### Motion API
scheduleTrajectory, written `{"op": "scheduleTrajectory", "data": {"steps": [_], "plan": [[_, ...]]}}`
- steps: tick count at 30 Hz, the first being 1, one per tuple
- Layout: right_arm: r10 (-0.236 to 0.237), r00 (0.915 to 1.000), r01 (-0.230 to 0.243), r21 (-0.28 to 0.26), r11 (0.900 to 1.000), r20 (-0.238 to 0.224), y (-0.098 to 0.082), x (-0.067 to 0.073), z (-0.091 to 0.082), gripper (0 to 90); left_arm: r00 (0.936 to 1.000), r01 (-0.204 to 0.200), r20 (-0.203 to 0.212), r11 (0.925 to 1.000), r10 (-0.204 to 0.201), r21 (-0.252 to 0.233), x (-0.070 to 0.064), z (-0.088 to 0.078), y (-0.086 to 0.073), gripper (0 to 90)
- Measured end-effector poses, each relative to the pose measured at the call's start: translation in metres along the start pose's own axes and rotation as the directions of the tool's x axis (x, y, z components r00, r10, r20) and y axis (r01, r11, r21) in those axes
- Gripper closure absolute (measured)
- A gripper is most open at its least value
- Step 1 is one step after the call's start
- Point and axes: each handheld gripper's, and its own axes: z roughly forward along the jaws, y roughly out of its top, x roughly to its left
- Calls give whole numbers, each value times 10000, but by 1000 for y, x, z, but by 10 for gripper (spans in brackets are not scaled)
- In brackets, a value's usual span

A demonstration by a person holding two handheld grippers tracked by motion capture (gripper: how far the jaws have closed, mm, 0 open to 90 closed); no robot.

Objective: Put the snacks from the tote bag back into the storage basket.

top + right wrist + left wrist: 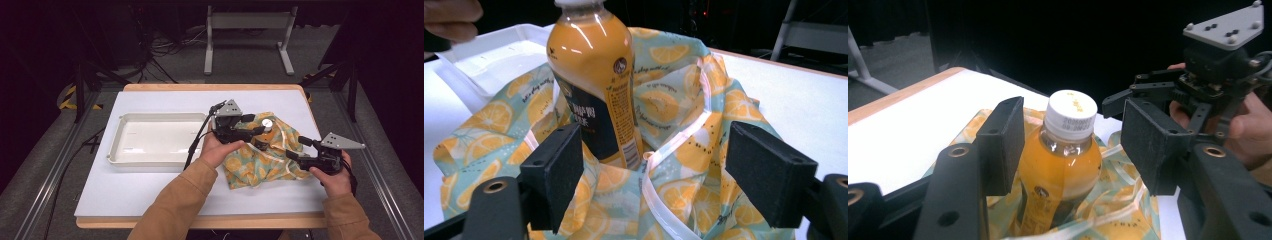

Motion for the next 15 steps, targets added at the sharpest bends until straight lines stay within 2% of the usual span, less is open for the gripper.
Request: {"op": "scheduleTrajectory", "data": {"steps": [5,15], "plan": [[26,9999,-23,-215,9998,107,2,-1,-5,232,10000,-10,-25,9999,11,102,1,11,-1,421],[106,9999,-104,-261,9996,75,2,-2,-6,231,9999,-159,-50,9997,160,208,1,27,-2,397]]}}
